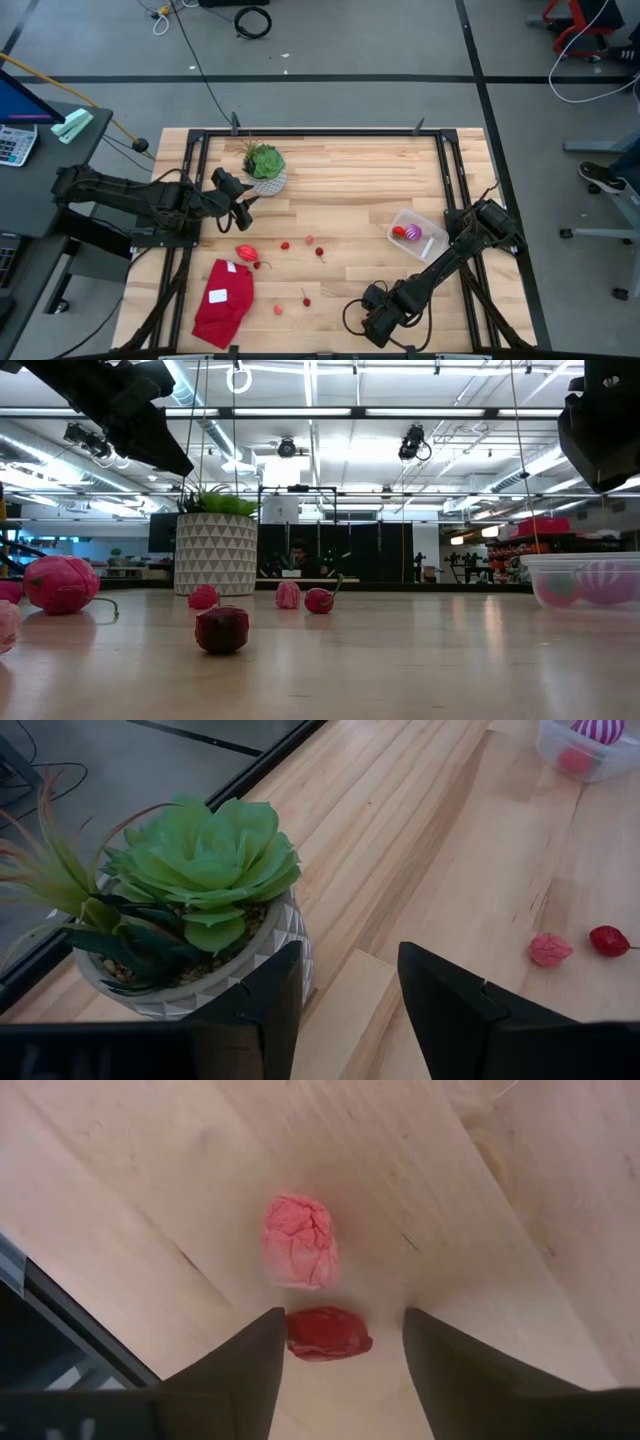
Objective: Pick and placing Produce into tupperware
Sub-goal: Put the bottom right red cherry into the transparent bin
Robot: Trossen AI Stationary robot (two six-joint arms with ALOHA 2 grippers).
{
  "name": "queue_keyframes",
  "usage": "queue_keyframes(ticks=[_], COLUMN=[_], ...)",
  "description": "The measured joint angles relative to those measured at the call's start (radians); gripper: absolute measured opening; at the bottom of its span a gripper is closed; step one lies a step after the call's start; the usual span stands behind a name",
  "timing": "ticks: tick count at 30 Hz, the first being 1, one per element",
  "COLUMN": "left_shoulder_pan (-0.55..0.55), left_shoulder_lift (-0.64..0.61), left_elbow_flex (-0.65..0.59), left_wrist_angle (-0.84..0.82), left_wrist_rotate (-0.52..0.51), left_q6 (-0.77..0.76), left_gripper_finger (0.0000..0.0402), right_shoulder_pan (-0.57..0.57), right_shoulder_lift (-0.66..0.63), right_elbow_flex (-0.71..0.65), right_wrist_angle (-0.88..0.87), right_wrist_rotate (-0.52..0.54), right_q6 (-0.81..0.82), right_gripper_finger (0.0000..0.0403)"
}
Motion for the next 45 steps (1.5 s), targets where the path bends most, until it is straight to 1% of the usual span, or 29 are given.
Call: queue_keyframes(ticks=[12,27,30,35,37,39,41,45], left_shoulder_pan=[0.0,0.0,0.0,0.0,0.0,0.0,0.0,0.0], left_shoulder_lift=[0.0,0.0,0.0,0.0,0.0,0.0,0.0,0.0], left_elbow_flex=[0.0,0.0,0.0,0.0,0.0,0.0,0.0,0.0], left_wrist_angle=[0.0,0.0,0.0,0.001,0.001,0.001,0.0,0.001], left_wrist_rotate=[0.0,0.0,0.0,0.0,0.0,0.0,0.0,0.0], left_q6=[0.001,0.001,0.001,0.001,0.002,0.002,0.002,0.006], left_gripper_finger=[0.0172,0.0172,0.0172,0.0172,0.0172,0.0172,0.0172,0.0172], right_shoulder_pan=[0.0,-0.004,-0.011,-0.035,-0.043,-0.046,-0.046,-0.04], right_shoulder_lift=[0.002,0.002,-0.01,-0.064,-0.078,-0.082,-0.087,-0.088], right_elbow_flex=[0.001,0.0,-0.001,-0.003,-0.002,-0.002,-0.002,-0.002], right_wrist_angle=[-0.026,-0.052,-0.066,-0.104,-0.102,-0.099,-0.09,-0.093], right_wrist_rotate=[-0.004,-0.012,-0.014,0.036,0.033,0.006,-0.042,-0.128], right_q6=[-0.009,-0.01,-0.01,-0.011,-0.03,-0.042,-0.043,-0.045], right_gripper_finger=[0.0158,0.0075,0.0057,0.0023,0.0012,0.0009,0.0016,0.0066])
